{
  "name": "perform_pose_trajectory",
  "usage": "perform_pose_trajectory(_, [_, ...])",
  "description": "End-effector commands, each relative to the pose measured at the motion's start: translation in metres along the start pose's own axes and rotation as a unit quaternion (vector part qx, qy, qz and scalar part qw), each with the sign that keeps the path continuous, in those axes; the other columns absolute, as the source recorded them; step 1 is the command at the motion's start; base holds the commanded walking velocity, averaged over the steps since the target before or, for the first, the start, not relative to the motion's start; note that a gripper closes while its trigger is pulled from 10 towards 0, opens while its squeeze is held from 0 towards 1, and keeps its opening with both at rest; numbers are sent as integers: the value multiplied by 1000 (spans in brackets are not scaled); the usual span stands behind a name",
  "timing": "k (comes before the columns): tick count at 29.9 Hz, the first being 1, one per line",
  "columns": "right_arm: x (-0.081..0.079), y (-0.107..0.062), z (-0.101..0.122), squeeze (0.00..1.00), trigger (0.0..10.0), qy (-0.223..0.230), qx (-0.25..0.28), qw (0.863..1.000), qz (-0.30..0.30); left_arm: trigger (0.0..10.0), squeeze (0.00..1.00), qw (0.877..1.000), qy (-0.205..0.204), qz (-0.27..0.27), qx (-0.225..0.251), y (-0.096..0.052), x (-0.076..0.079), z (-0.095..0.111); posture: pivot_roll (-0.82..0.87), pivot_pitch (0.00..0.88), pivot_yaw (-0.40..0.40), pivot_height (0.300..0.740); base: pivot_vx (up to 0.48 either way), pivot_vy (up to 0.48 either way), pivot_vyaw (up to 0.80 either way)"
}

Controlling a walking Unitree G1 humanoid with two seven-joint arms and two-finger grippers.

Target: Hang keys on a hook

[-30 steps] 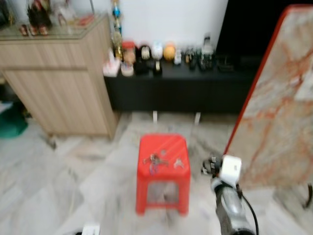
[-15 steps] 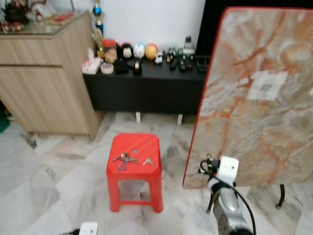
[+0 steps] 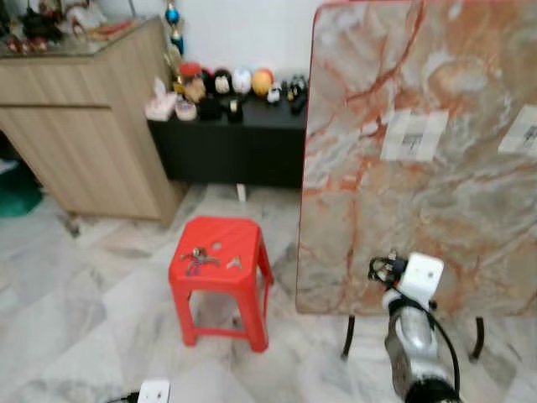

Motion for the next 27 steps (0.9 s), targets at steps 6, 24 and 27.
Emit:
perform_pose_trajectory(6, [-11,-2,-6,0,10000,9,-20,1000,20,10000,0,1000,-5,11,6,0,-4,4,-14,9,12,740,0,0,0])
perform_pose_trajectory(24, [13,-23,-49,0,10000,0,-89,996,-5,10000,0,1000,-9,6,14,1,-1,7,-14,12,12,740,0,0,0])
perform_pose_trajectory(27, [11,-23,-48,0,10000,2,-89,996,-3,10000,0,1000,-14,6,19,1,-2,9,-13,12,11,740,0,0,0])
Point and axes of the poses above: a point about 5 cm out from each wrist's last joint towards the gripper, its own y axis pointing out of the wrist towards the gripper, its own z axis along the axis of the wrist's last joint, x = y × z, the point moved 2 cm from there along y, pointing out of the wrist towards the gripper, and after that the axes turned 12 degrees about -y, right-handed, at the moved point
